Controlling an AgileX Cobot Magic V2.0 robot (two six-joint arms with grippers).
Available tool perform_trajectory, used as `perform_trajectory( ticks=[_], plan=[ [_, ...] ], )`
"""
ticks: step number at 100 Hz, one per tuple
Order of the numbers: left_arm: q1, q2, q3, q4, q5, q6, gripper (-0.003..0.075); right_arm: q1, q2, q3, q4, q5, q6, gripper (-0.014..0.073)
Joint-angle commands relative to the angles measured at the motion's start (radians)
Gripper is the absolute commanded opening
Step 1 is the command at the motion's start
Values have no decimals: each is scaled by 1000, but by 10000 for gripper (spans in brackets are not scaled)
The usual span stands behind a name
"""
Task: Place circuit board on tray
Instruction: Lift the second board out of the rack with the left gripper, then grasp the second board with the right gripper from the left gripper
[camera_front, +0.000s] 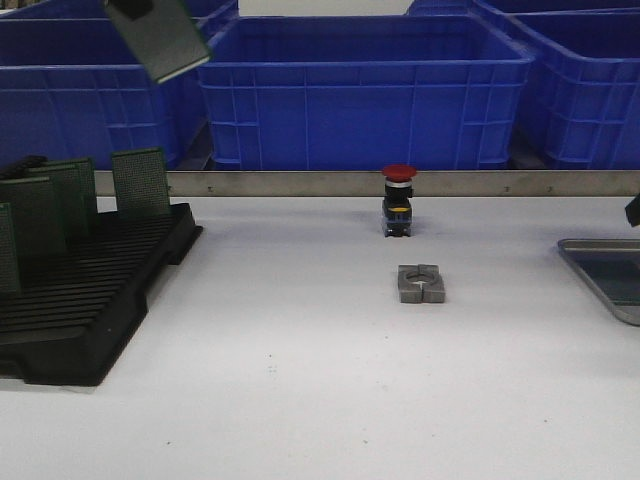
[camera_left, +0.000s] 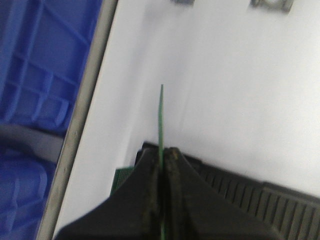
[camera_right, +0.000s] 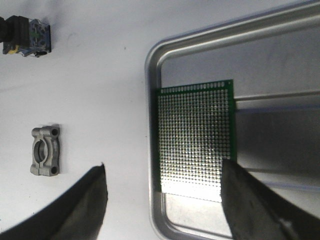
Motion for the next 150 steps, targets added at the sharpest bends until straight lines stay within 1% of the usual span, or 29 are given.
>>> perform_trajectory(
  ticks=[1, 15, 29, 39, 50, 67, 79, 97, 110, 135, 150],
  plan=[
    [-51, -95, -33, -128, 34, -28, -18, -4, -54, -26, 30, 33, -6, 505],
    [-154, -109, -30, -142, 34, -91, -18, -4, -54, -26, 30, 37, -6, 505],
    [-270, -107, 31, -144, 34, -94, -18, -4, -54, -26, 30, 44, -6, 505],
    [-332, -93, 87, -144, 34, -94, -18, -4, -54, -26, 30, 47, -6, 505],
    [-369, -67, 129, -144, 34, -94, -18, -4, -54, -26, 30, 53, -6, 505],
    [-375, -41, 135, -152, 34, -120, -18, 0, -71, -27, 32, 113, -19, 505],
    [-375, -40, 135, -157, 34, -120, -18, 29, -105, -42, 72, 188, -112, 505],
    [-375, -40, 135, -157, 34, -120, -18, 102, -162, -101, 151, 395, -312, 505],
    [-375, -40, 135, -159, 34, -120, -18, 155, -201, -147, 172, 535, -428, 505],
    [-375, -40, 135, -163, 34, -120, -18, 239, -310, -156, 166, 534, -596, 505],
    [-375, -40, 135, -163, 34, -120, -18, 316, -339, -156, 151, 534, -696, 505]
  ],
)
